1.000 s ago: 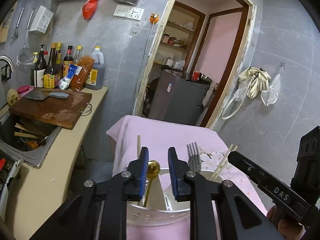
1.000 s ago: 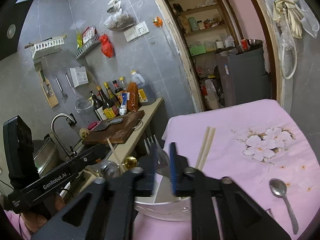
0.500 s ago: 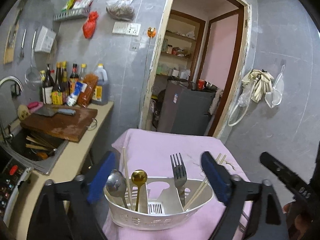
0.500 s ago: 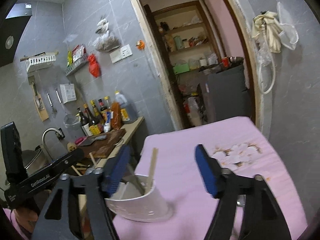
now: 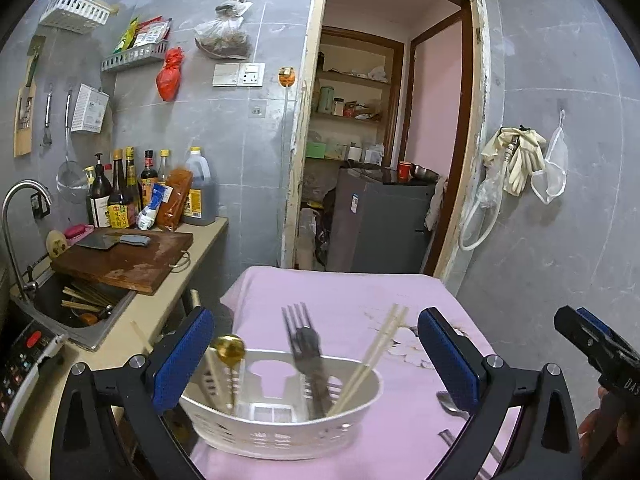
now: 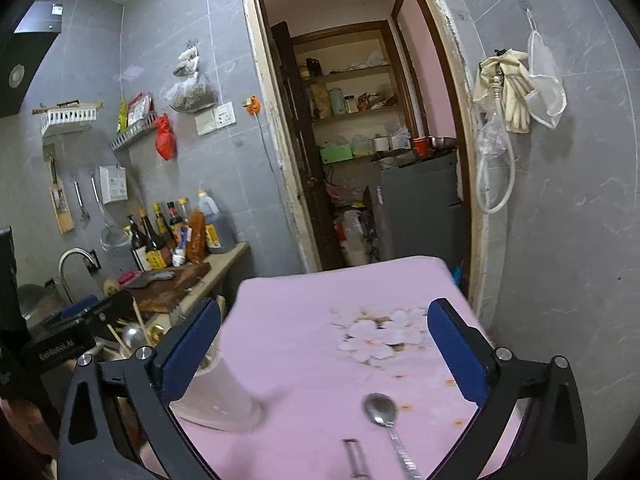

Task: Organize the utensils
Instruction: 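Move both grippers back to the remaining peeler and spoon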

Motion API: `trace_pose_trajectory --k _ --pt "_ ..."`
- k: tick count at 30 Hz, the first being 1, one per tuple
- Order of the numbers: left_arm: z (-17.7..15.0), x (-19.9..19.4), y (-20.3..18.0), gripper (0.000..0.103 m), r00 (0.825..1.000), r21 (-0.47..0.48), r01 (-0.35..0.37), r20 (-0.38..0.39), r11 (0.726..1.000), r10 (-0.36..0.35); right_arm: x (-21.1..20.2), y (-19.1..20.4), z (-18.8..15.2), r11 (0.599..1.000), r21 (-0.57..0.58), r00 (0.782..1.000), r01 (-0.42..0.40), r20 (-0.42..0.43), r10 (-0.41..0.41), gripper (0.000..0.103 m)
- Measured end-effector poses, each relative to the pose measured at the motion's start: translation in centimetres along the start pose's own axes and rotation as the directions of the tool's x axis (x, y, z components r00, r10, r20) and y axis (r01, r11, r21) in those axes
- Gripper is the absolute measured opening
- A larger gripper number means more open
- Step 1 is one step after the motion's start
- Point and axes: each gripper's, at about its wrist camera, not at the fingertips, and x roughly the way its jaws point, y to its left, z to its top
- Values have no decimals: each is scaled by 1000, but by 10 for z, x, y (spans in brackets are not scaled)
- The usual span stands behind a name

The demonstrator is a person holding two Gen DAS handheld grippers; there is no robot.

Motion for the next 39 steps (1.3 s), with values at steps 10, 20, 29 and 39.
trace_pose_trajectory --k 10,20,29,39 --pt "-23 2 -48 103 999 5 -26 -36 1000 26 -4 -55 -9 999 -35 997 20 -72 -22 102" --pt "-53 12 -80 102 992 -34 -80 -105 996 76 10 -102 -15 998 -57 991 0 -137 -7 102" --pt "-86 33 -101 102 974 -39 -130 -194 991 120 41 -135 -48 992 -42 971 -123 -213 111 102" --pt "-119 61 -122 102 949 -19 -137 -290 990 126 75 -158 -86 984 -11 946 -179 -275 169 101"
